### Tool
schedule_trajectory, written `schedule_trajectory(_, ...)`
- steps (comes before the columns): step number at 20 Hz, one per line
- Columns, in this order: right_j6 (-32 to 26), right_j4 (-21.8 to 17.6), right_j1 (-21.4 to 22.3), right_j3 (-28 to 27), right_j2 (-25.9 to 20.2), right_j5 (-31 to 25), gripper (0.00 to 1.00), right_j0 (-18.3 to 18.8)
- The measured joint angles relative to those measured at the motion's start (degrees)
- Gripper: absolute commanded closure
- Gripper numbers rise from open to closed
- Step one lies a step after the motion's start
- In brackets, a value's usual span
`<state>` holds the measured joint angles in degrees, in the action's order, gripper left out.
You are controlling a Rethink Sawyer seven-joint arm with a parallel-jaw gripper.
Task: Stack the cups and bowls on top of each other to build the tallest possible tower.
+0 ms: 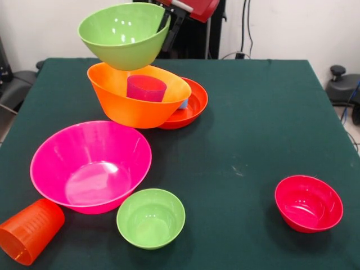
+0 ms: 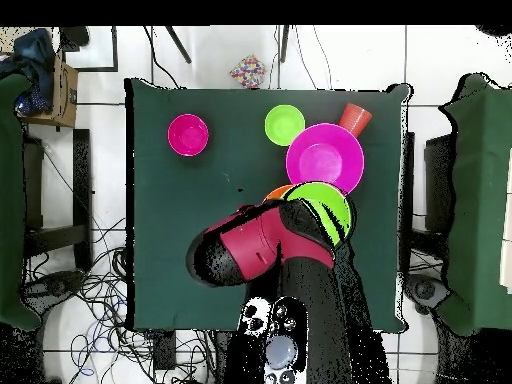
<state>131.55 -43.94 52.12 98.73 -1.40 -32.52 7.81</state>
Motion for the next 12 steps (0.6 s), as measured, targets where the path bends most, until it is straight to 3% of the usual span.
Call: schedule_trajectory(12, 0.0, 1.3, 0.0, 0.0, -0.9, 0.0, 1.0, 0.4)
